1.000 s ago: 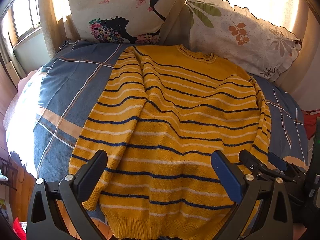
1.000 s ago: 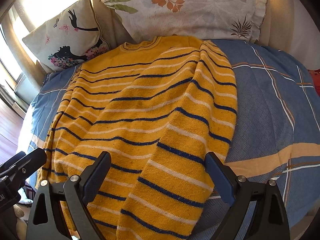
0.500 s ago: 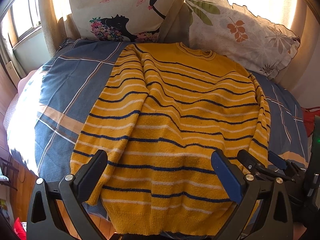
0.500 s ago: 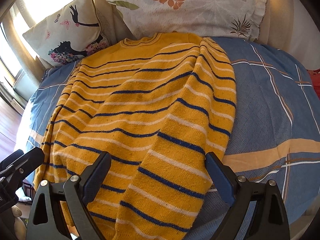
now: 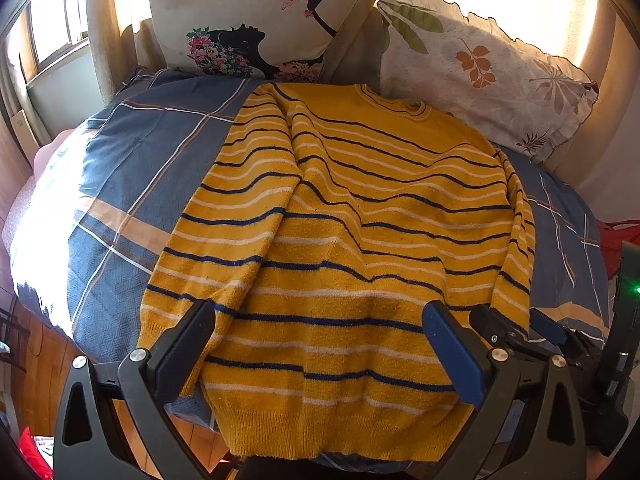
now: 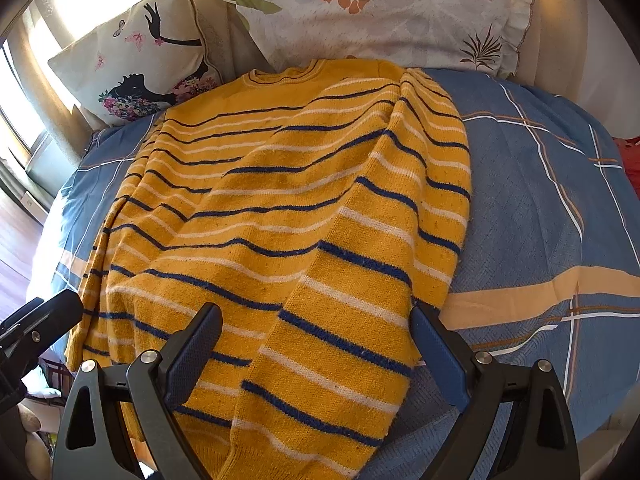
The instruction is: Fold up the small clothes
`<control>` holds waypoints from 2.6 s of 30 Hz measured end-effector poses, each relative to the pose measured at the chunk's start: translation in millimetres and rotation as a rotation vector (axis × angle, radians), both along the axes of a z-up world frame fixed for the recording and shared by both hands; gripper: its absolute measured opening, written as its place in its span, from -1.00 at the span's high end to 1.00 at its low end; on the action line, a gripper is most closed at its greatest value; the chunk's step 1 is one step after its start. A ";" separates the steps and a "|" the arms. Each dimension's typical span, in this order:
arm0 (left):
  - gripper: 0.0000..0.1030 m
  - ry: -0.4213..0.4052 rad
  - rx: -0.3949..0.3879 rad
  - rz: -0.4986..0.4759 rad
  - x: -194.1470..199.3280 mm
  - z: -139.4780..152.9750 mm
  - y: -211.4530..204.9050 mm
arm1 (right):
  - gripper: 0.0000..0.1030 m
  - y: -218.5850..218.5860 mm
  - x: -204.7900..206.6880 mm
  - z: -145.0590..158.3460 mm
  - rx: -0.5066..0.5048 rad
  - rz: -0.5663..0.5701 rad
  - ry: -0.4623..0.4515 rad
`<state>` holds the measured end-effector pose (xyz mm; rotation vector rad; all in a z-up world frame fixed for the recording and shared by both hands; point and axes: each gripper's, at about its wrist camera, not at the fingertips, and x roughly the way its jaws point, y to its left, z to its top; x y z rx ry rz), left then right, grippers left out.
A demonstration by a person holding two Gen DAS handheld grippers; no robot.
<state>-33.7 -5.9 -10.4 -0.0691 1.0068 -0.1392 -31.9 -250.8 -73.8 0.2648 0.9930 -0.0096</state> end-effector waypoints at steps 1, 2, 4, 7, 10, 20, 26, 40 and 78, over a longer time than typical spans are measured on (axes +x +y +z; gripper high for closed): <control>-1.00 -0.006 -0.011 0.000 -0.9 1.4 0.6 | -0.88 -0.3 -0.6 -0.2 0.000 0.000 0.000; -1.00 -0.012 -0.017 0.001 -1.8 2.8 1.3 | -0.88 -0.3 -1.3 -0.1 -0.001 0.000 0.000; -1.00 -0.025 -0.029 0.001 -3.7 5.5 2.3 | -0.88 0.2 -2.7 0.8 -0.004 0.001 -0.003; -1.00 -0.040 -0.028 0.004 -6.0 8.5 3.0 | -0.88 0.7 -4.2 2.2 -0.008 0.006 -0.010; -1.00 -0.030 -0.013 0.008 -6.5 8.0 0.7 | -0.88 1.3 -4.9 3.2 -0.010 0.006 -0.014; -1.00 -0.001 0.009 0.036 -7.5 3.7 6.9 | -0.88 5.5 -10.0 5.9 -0.025 0.010 -0.022; -1.00 0.010 0.007 0.048 -13.7 0.4 13.8 | -0.88 7.8 -14.2 7.4 -0.032 0.012 -0.026; -1.00 0.044 0.005 0.045 -26.1 -6.2 20.0 | -0.88 12.2 -28.7 4.1 -0.032 0.004 0.000; -1.00 0.106 0.006 0.044 -20.9 -21.5 29.3 | -0.88 17.3 -26.2 -2.6 -0.043 -0.003 0.033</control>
